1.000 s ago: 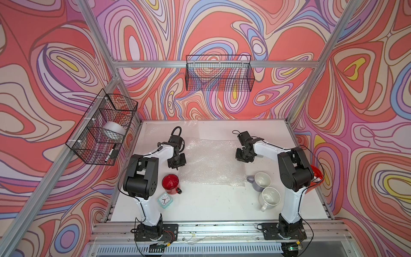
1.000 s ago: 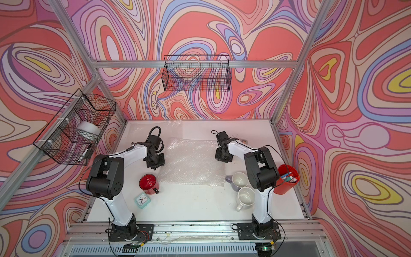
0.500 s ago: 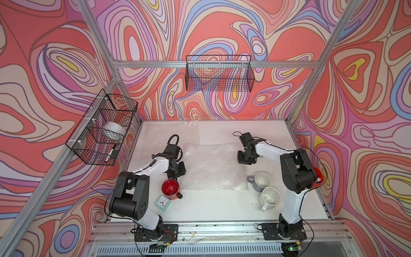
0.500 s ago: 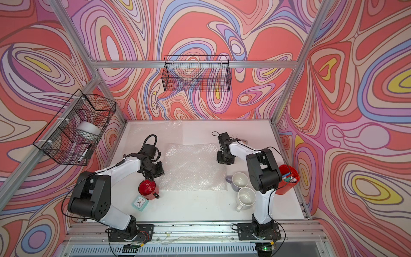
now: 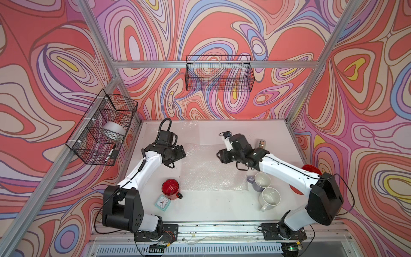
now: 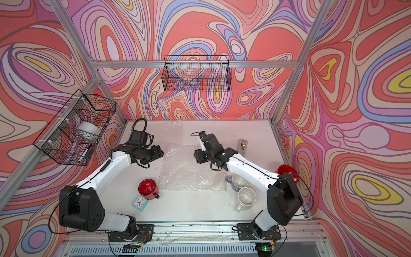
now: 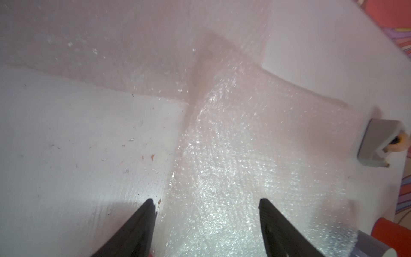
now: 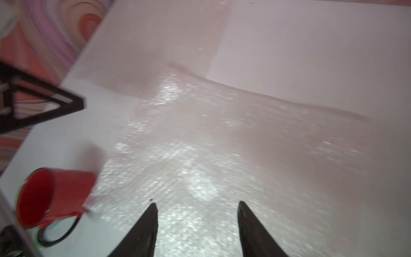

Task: Wrap mugs in bubble wrap
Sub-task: Place the bubble wrap at the center of the board, then pick up the mug from the center of the board.

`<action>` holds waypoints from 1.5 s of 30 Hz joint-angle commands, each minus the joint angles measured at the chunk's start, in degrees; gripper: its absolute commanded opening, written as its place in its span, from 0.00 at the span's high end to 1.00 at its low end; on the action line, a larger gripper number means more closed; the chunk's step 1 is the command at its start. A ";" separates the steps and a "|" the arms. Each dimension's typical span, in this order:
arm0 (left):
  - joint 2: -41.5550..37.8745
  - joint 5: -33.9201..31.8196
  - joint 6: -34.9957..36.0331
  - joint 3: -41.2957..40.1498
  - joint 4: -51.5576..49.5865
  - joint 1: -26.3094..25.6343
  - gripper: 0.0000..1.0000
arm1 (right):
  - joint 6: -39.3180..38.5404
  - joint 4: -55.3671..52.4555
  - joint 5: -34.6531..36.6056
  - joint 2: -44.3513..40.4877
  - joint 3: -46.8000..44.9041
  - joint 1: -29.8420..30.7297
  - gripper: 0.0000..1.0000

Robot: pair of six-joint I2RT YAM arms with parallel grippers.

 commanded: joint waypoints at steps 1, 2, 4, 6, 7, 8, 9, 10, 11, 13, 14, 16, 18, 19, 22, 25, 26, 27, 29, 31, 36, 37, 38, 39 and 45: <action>-4.45 1.10 -0.53 1.74 -3.37 3.20 0.23 | -3.80 12.12 -8.48 1.69 -4.18 7.33 0.38; -5.39 2.41 -0.99 1.74 -3.15 4.44 0.23 | -3.99 12.75 -10.28 3.27 -3.71 9.28 0.35; -7.12 5.59 -1.76 2.08 -3.33 7.39 0.23 | -5.41 13.70 -11.78 6.64 -2.37 14.39 0.31; -8.22 7.78 -2.05 2.54 -3.81 9.42 0.23 | -6.44 14.00 -12.70 9.76 -0.79 18.13 0.30; -8.64 8.27 -1.97 2.99 -4.40 10.19 0.23 | -6.87 13.98 -13.34 11.51 0.07 19.59 0.29; -8.86 8.41 -1.70 3.33 -5.00 10.69 0.23 | -7.23 13.71 -13.26 12.82 1.05 21.06 0.29; -9.12 8.35 -1.45 3.79 -5.72 11.08 0.23 | -7.82 13.08 -12.79 15.55 2.24 22.44 0.29; -9.27 8.16 -1.18 4.14 -6.34 11.43 0.23 | -8.41 12.51 -12.64 17.40 3.31 23.57 0.29; -9.39 8.15 -1.04 4.32 -6.79 11.68 0.23 | -8.77 11.80 -12.21 18.88 4.36 24.50 0.30; -9.78 8.32 -0.97 4.37 -7.27 12.07 0.23 | -8.78 12.10 -12.10 21.49 5.51 25.73 0.31; -10.00 8.28 -0.99 4.34 -7.45 12.24 0.23 | -8.60 12.53 -12.10 22.37 5.80 25.95 0.31; -10.55 8.30 -1.05 3.90 -7.55 12.42 0.23 | -8.01 12.80 -11.07 24.33 7.06 26.37 0.32; -11.09 8.33 -1.24 3.27 -7.41 12.51 0.24 | -7.55 12.71 -8.76 26.15 8.49 26.49 0.35; -11.44 8.40 -1.25 2.94 -7.25 12.51 0.24 | -6.90 12.72 -6.31 27.03 9.12 26.45 0.39; -11.78 8.37 -1.08 2.46 -7.47 12.77 0.24 | -6.41 14.62 -1.96 29.10 10.22 26.45 0.47; -11.39 8.49 -0.67 2.61 -7.92 13.03 0.25 | -6.24 15.82 0.07 30.34 11.71 26.49 0.54; -11.34 8.72 -0.66 2.66 -7.80 13.12 0.25 | -6.21 15.66 0.51 30.55 12.23 26.45 0.56; -11.21 8.86 -0.67 2.62 -7.70 13.13 0.25 | -6.00 15.56 1.26 30.69 12.63 26.47 0.58; -10.99 9.20 -0.75 2.62 -7.39 13.21 0.25 | -5.91 15.68 2.11 30.73 12.83 26.41 0.63; -10.83 9.30 -0.86 2.56 -7.17 13.21 0.26 | -5.88 15.61 2.40 30.69 12.80 26.38 0.66; -10.36 9.42 -0.95 2.61 -7.01 13.30 0.26 | -6.69 14.68 1.69 31.63 14.72 26.37 0.76; -10.50 9.17 -0.98 2.63 -7.15 13.37 0.26 | -6.78 14.51 1.57 31.70 15.15 26.45 0.77; -10.83 8.91 -0.80 2.74 -7.24 13.37 0.26 | -7.00 14.28 1.66 31.81 15.58 26.39 0.80; -11.16 8.54 -0.62 2.94 -7.59 13.48 0.26 | -7.28 13.90 1.58 31.81 16.11 26.34 0.81; -13.83 4.60 0.97 6.03 -11.03 14.61 0.26 | -8.53 12.66 1.91 28.31 17.86 26.40 0.96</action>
